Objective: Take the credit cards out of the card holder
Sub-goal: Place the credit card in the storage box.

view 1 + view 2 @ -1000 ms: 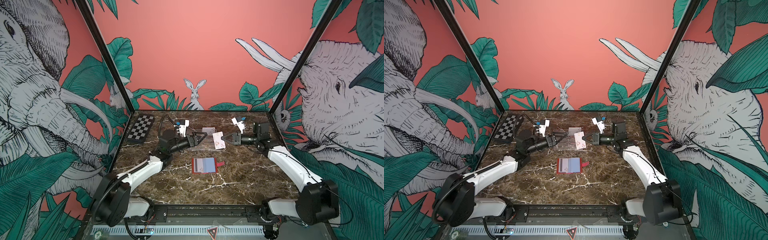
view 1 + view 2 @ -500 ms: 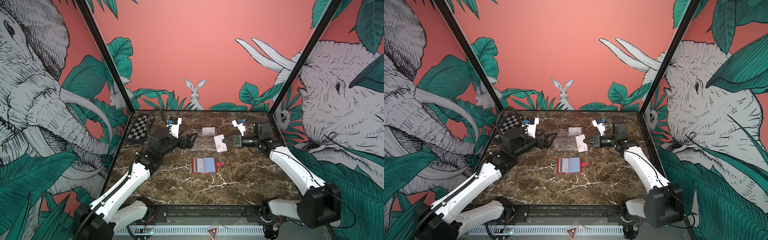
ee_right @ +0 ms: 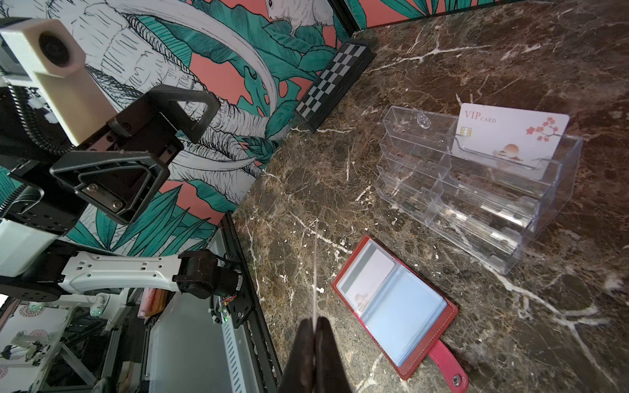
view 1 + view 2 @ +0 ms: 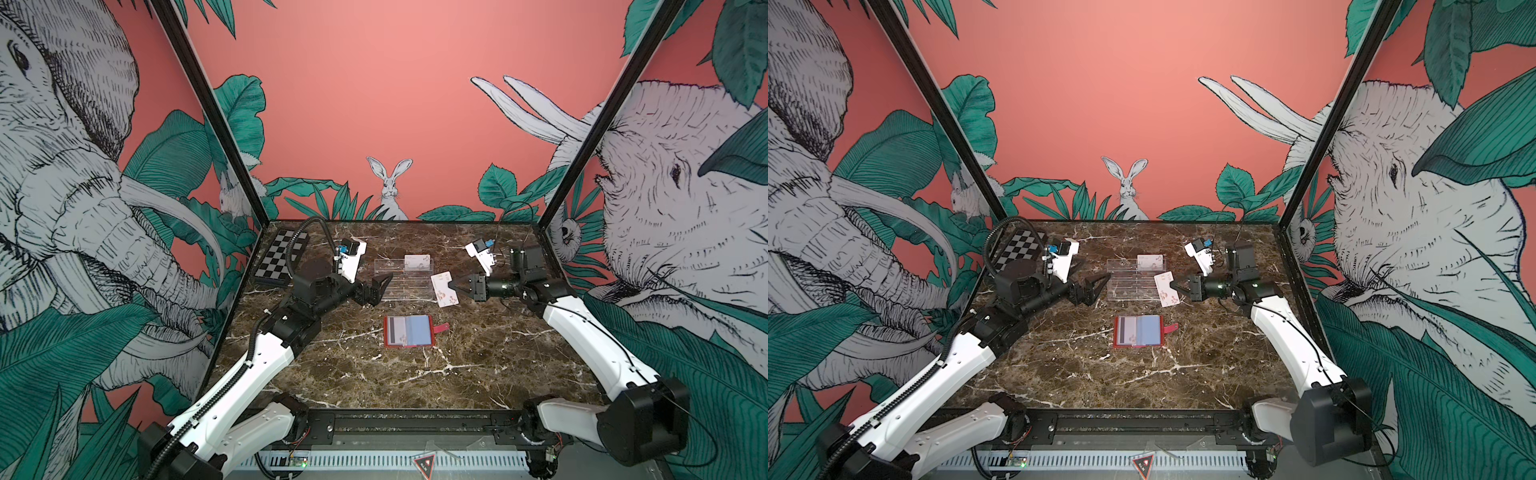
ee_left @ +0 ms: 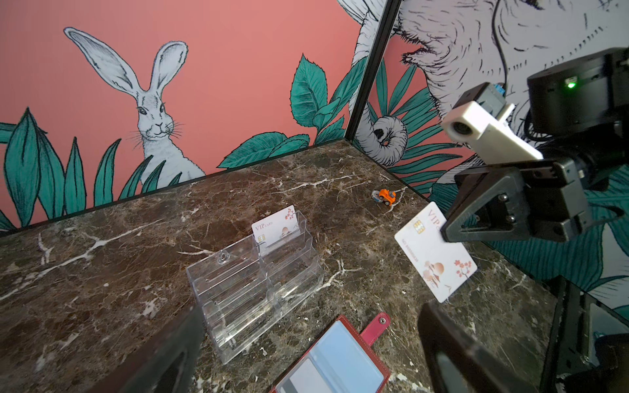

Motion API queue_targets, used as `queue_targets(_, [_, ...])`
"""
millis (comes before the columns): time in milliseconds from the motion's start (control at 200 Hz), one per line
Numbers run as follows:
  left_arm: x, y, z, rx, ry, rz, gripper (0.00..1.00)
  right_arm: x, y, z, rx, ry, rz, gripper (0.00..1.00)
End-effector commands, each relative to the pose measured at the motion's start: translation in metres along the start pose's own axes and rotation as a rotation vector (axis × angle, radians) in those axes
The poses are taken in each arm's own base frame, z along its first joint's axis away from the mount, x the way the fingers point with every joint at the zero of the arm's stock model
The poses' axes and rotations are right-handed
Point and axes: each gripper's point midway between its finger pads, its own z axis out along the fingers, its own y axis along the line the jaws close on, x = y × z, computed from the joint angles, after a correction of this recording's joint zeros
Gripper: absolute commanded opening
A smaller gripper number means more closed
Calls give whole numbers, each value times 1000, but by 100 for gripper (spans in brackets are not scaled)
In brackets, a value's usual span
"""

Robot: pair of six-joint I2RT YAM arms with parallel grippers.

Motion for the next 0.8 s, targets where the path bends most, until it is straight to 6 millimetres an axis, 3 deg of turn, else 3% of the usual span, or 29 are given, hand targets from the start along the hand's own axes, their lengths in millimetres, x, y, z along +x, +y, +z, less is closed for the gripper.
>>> queue_targets(0, [-3, -8, -7, 34, -16, 55, 99, -7, 8, -10, 29, -17, -172, 0])
queue_targets(255, [1, -11, -13, 47, -11, 84, 99, -13, 16, -24, 92, 19, -409, 0])
queue_targets(480, [5, -12, -18, 47, -3, 103, 99, -13, 7, -27, 131, 155, -475, 0])
queue_targets(495, [5, -12, -18, 45, -3, 104, 99, -20, 9, -30, 137, 153, -495, 0])
queue_targets(790, [14, -11, -18, 46, 26, 107, 99, -28, -24, -32, 265, 375, -557, 0])
